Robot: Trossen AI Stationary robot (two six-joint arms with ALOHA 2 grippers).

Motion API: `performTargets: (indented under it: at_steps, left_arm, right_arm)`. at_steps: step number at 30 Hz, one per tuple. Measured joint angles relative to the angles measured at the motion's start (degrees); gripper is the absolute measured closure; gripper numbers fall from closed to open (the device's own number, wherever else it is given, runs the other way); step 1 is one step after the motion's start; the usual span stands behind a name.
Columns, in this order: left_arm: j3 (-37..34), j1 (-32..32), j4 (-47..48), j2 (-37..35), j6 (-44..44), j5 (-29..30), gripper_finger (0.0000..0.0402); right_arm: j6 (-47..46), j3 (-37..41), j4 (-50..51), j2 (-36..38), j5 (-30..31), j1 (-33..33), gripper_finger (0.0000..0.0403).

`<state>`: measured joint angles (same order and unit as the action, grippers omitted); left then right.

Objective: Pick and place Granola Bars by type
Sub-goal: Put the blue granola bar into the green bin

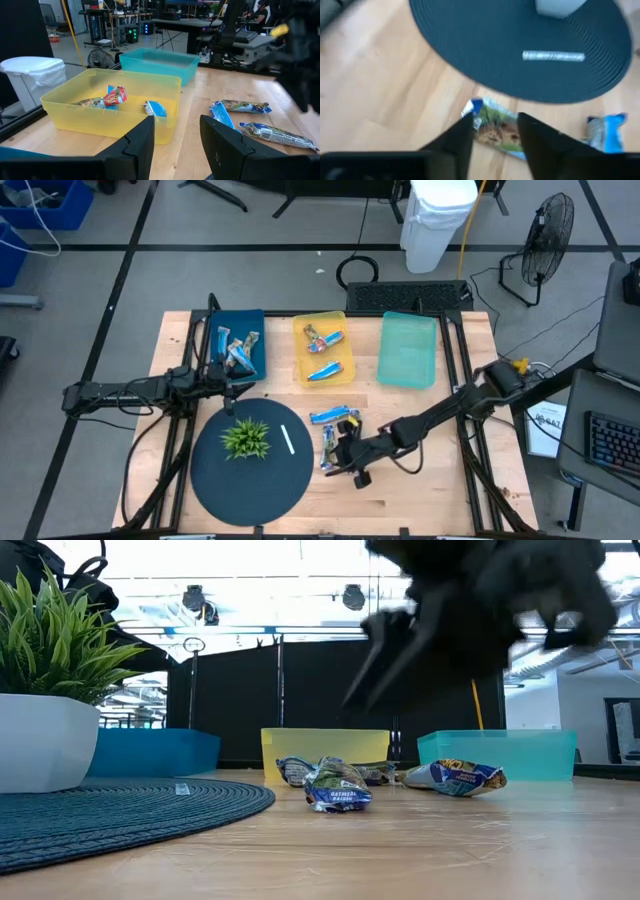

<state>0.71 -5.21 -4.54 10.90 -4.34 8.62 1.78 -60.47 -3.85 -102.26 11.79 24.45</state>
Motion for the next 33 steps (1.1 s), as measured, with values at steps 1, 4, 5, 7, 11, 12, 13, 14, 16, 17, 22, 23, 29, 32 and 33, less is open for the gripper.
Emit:
performTargets:
  at_steps: [1, 4, 5, 7, 11, 12, 13, 14, 16, 17, 22, 23, 29, 32, 33]
  left_arm:
    - [0.0, 0.0, 0.0, 0.0, 0.0, 0.0, 0.024]
    - [0.0, 0.0, 0.0, 0.0, 0.0, 0.0, 0.024]
    - [0.0, 0.0, 0.0, 0.0, 0.0, 0.0, 0.024]
    - [0.0, 0.0, 0.0, 0.0, 0.0, 0.0, 0.024]
    - [0.0, 0.0, 0.0, 0.0, 0.0, 0.0, 0.024]
    - [0.0, 0.0, 0.0, 0.0, 0.0, 0.0, 0.024]
    - [0.0, 0.0, 0.0, 0.0, 0.0, 0.0, 0.024]
    - [0.0, 0.0, 0.0, 0.0, 0.0, 0.0, 0.024]
    - [0.0, 0.0, 0.0, 0.0, 0.0, 0.0, 0.024]
    - [0.0, 0.0, 0.0, 0.0, 0.0, 0.0, 0.024]
    - [0.0, 0.0, 0.0, 0.0, 0.0, 0.0, 0.024]
    - [0.0, 0.0, 0.0, 0.0, 0.0, 0.0, 0.024]
    - [0.0, 0.0, 0.0, 0.0, 0.0, 0.0, 0.024]
    - [0.0, 0.0, 0.0, 0.0, 0.0, 0.0, 0.024]
    - [0.0, 0.0, 0.0, 0.0, 0.0, 0.0, 0.024]
  right_arm:
    - [0.4, 0.0, -0.7, -1.4, 0.1, 0.0, 0.0241]
    - [0.4, 0.1, -4.7, -5.5, 1.6, 0.0, 0.0193]
    - [0.4, 0.1, -6.5, -6.8, 1.9, 0.0, 0.0183]
    - [0.5, 0.1, -9.1, -9.0, 1.9, 0.0, 0.0172]
    - [0.7, 0.0, -11.8, -11.5, 2.0, -0.1, 0.0178]
    - [0.5, 0.0, -11.8, -11.7, 1.9, -0.1, 0.0184]
    - [0.3, 0.0, -11.7, -11.8, 2.0, -0.2, 0.0192]
    - [0.1, 0.0, -11.5, -11.8, 2.0, -0.2, 0.0201]
    - [-0.5, 0.0, -11.6, -11.8, 1.9, -0.2, 0.0223]
    - [-0.6, 0.0, -11.6, -11.8, 1.9, -0.2, 0.0236]
    - [-0.7, 0.0, -11.2, -11.8, 1.9, -0.2, 0.033]
    - [-0.7, -0.1, -11.2, -11.8, 1.9, -0.3, 0.0353]
    - [0.7, -0.1, -11.0, -11.9, 3.0, -0.3, 0.04]
    - [2.1, 0.0, -10.8, -11.3, 3.2, 0.0, 0.0402]
    - [2.6, 0.0, -10.7, -10.8, 3.2, 0.1, 0.0402]
